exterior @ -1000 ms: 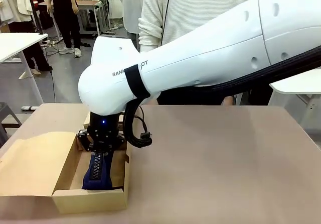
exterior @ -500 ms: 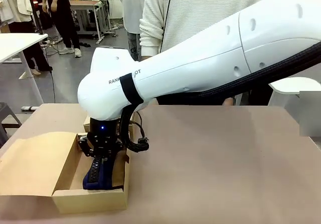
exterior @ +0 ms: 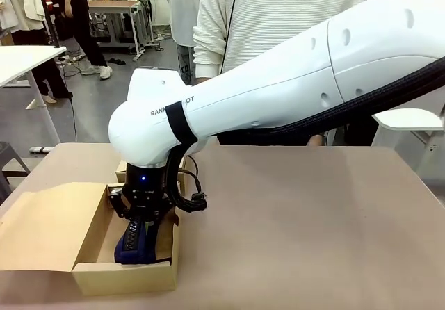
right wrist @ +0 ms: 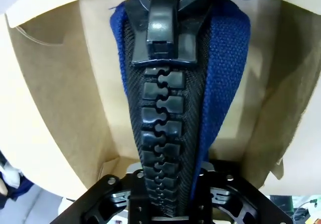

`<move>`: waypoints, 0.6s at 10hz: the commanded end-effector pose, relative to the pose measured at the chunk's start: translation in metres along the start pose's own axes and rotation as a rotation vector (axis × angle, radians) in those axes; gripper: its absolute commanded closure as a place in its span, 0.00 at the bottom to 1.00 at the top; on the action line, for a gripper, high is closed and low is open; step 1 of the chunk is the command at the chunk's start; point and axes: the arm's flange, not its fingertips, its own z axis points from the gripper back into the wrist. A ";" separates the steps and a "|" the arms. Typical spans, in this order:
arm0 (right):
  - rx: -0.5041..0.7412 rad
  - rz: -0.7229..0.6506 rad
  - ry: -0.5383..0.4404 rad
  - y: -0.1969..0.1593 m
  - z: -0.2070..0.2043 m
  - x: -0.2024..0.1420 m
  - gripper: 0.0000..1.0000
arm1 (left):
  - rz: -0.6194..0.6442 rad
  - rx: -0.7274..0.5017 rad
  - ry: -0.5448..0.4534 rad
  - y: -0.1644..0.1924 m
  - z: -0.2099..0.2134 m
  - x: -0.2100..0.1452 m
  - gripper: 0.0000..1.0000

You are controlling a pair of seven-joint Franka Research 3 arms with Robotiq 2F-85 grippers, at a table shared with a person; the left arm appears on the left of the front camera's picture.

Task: Place items inside the box.
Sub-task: Pick up a Pencil pouch or Stapler and place it inside the Mailer Box closest to the robot.

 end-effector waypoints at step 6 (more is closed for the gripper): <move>0.087 0.036 0.002 -0.018 0.016 -0.009 0.00 | -0.020 -0.017 -0.002 -0.001 0.002 -0.001 0.00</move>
